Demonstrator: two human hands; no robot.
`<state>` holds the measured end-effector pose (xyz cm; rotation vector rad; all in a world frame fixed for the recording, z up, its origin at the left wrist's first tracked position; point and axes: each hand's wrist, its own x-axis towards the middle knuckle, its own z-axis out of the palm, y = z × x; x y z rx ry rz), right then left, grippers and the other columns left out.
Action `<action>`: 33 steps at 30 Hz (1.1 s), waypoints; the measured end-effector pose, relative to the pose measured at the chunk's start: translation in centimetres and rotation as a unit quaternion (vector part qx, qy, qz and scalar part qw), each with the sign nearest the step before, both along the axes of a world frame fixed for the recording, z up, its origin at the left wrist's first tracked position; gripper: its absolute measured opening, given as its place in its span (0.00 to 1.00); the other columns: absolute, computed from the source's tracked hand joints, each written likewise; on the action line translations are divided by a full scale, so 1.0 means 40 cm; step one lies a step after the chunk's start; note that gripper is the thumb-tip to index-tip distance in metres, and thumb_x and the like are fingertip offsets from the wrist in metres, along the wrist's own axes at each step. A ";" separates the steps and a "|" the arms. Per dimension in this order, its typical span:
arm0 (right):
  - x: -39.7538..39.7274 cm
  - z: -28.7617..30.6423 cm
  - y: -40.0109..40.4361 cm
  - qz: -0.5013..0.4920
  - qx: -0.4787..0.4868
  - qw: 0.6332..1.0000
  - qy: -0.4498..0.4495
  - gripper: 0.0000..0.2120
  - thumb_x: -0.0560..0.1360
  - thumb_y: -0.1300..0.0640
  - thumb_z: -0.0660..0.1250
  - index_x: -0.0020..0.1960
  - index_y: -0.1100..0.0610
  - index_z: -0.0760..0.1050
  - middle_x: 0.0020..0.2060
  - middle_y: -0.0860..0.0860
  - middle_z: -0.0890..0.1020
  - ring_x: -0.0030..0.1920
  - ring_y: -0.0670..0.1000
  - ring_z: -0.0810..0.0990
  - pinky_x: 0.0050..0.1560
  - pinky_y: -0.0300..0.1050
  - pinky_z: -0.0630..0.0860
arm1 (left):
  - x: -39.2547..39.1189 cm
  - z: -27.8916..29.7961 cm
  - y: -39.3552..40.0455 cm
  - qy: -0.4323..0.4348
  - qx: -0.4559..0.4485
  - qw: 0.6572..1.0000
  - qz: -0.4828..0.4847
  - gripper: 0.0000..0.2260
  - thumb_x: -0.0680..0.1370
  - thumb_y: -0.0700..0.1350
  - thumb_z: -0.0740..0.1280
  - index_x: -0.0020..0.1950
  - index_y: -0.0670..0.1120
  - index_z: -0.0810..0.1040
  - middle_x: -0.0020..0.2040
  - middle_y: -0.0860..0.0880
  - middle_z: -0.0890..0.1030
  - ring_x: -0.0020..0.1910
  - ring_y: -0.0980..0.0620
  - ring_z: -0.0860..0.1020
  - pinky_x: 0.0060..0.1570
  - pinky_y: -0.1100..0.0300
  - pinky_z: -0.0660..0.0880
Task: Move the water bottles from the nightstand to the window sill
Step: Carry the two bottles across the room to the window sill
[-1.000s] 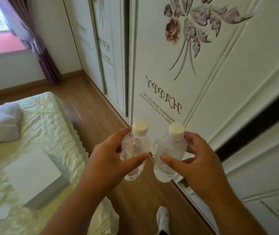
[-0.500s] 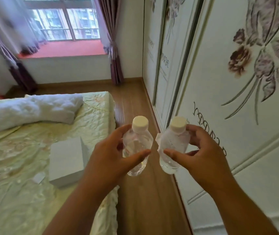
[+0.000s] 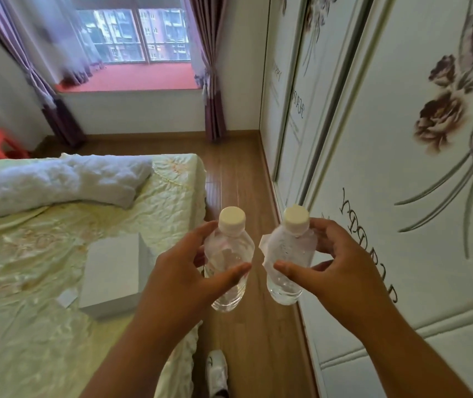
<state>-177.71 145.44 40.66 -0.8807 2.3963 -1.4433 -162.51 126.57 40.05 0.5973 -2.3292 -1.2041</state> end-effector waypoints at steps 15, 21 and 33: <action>-0.269 0.005 -0.326 -0.063 0.029 0.996 0.048 0.35 0.58 0.34 0.74 0.63 0.37 0.67 0.52 0.26 0.72 0.47 0.38 0.78 0.36 0.19 0.69 | -0.346 -0.019 -0.370 0.022 0.009 0.998 -0.055 0.35 0.64 0.68 0.75 0.69 0.67 0.70 0.56 0.69 0.80 0.55 0.70 0.79 0.50 0.73 0.75; -0.343 -0.006 -0.513 -0.063 0.016 0.997 0.043 0.33 0.57 0.33 0.73 0.60 0.36 0.68 0.53 0.28 0.74 0.48 0.40 0.79 0.37 0.20 0.70 | -0.419 -0.016 -0.558 0.026 0.002 0.999 -0.044 0.35 0.65 0.63 0.78 0.71 0.61 0.73 0.58 0.65 0.82 0.55 0.68 0.80 0.54 0.70 0.77; -0.584 -0.058 -0.768 0.001 0.015 1.000 0.016 0.33 0.59 0.33 0.74 0.61 0.35 0.69 0.55 0.28 0.75 0.52 0.36 0.78 0.39 0.23 0.72 | -0.566 -0.048 -0.789 -0.007 0.007 1.000 0.018 0.38 0.64 0.69 0.76 0.72 0.63 0.72 0.59 0.66 0.81 0.56 0.66 0.81 0.56 0.63 0.79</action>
